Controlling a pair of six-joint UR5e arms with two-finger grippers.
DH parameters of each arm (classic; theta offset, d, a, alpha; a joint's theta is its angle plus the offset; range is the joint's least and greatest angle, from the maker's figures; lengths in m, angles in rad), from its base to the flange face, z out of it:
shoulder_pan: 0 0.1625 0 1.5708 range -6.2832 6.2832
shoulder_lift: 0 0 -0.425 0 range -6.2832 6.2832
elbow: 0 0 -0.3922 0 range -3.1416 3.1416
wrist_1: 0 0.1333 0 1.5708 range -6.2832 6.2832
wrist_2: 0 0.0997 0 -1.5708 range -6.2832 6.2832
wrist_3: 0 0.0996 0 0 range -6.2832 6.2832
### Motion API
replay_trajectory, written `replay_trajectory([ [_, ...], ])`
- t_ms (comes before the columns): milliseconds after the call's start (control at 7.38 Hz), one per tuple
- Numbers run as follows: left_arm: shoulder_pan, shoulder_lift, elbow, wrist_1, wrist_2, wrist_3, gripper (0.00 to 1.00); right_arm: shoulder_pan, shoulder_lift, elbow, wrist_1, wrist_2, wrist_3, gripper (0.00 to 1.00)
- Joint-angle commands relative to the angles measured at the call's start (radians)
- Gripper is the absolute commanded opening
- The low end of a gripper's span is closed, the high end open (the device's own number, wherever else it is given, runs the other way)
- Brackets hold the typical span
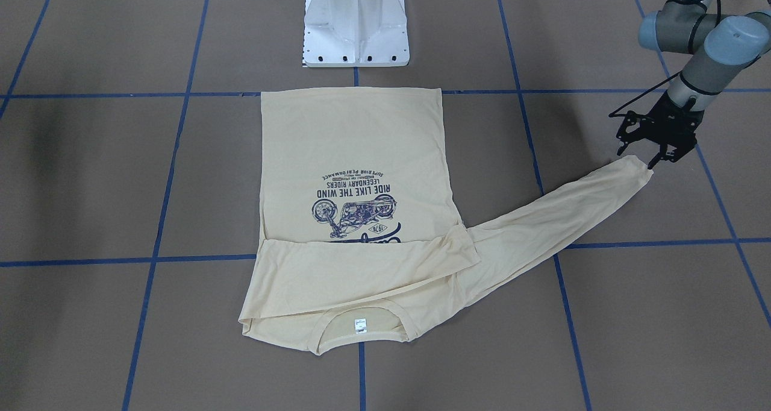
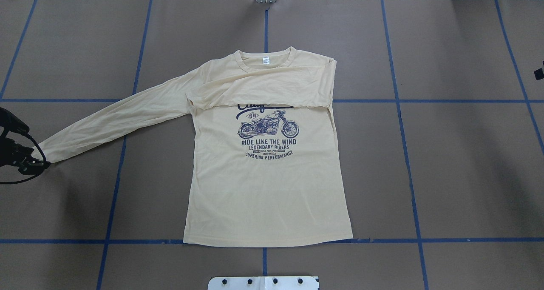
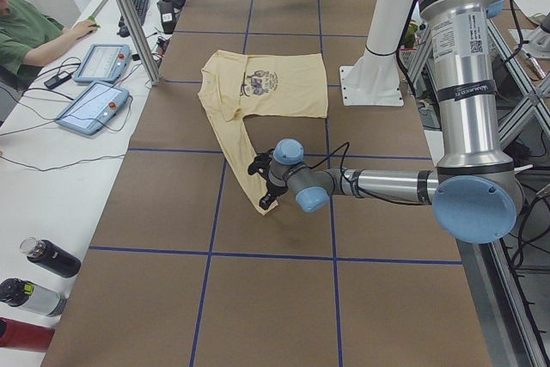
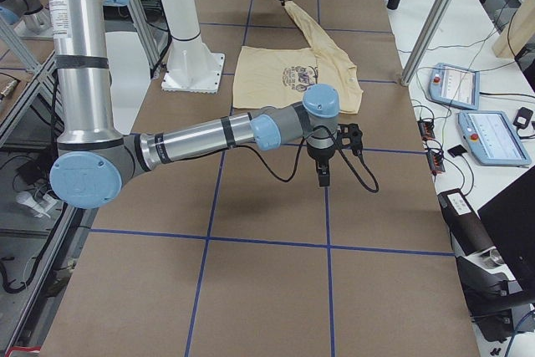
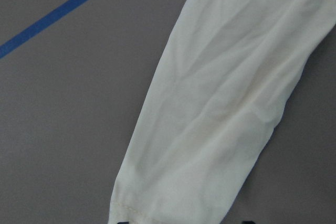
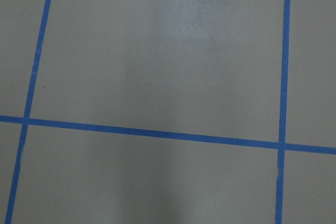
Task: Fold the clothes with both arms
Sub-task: 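Move the left gripper to the other sleeve cuff and grasp it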
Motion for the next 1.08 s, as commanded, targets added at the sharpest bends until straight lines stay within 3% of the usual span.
replay_trajectory([
  [0, 0.002, -0.007, 0.008, 0.001, 0.000, 0.001, 0.48, 0.000, -0.001, 0.004, 0.000, 0.001, 0.003, 1.00],
  [136, 0.002, -0.007, 0.008, 0.001, 0.000, 0.001, 0.40, 0.000, -0.001, 0.006, 0.000, 0.001, 0.005, 1.00],
  [407, 0.000, 0.000, 0.005, -0.002, 0.002, 0.005, 0.00, 0.000, -0.001, 0.006, 0.000, 0.001, 0.005, 1.00],
  [814, -0.003, 0.004, -0.065, 0.007, 0.015, 0.007, 0.00, 0.000, 0.001, 0.006, 0.000, 0.001, 0.006, 1.00],
  [949, -0.006, -0.009, -0.126, 0.069, -0.006, 0.007, 0.00, 0.000, 0.001, 0.006, 0.000, 0.001, 0.006, 1.00],
])
